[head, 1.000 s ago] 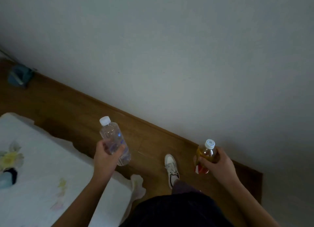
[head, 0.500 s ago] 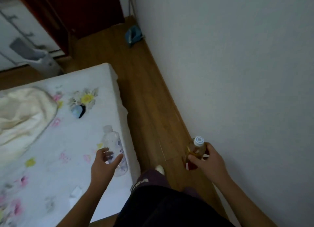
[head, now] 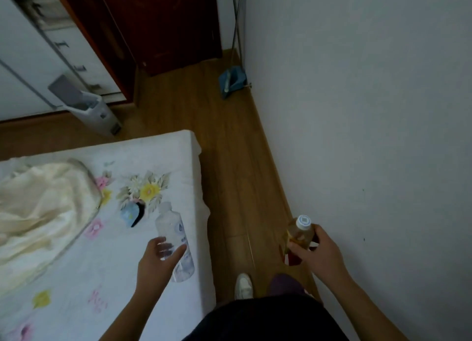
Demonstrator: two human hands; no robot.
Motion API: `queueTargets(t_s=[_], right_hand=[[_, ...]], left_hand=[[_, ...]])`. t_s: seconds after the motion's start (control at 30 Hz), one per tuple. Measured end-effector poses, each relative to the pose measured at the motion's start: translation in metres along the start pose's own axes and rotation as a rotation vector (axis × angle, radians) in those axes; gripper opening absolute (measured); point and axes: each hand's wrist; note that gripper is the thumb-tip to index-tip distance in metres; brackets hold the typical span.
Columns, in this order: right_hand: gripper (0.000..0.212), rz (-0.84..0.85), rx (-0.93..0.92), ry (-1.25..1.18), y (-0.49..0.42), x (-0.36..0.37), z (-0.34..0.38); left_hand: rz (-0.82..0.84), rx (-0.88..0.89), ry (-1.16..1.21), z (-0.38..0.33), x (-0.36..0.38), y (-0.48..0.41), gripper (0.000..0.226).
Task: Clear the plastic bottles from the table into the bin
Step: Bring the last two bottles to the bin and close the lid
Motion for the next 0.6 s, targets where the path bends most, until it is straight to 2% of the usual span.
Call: queueTargets(t_s=[0.3, 0.43, 0.6], right_hand=[[0.059, -0.05, -0.001, -0.022, -0.14, -0.024, 0.079], [0.057, 0.003, -0.049, -0.019, -0.219, -0.024, 0.135], [0.056, 0.104, -0.138, 0.003, -0.31, -0.01, 0.224]], left_hand=[[-0.001, 0.183, 0.103, -0.127, 0.037, -0.162, 0.063], [-0.078, 0.137, 0.112, -0.153, 0.04, -0.224, 0.067], [-0.219, 0.019, 0.12, -0.16, 0.03, -0.275, 0.058]])
Point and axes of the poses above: each hand's wrist, its own y-axis away from the middle knuckle, its own x-axis out of the palm, z = x × y, and after that the axes turned 6 degrees about x, right-handed
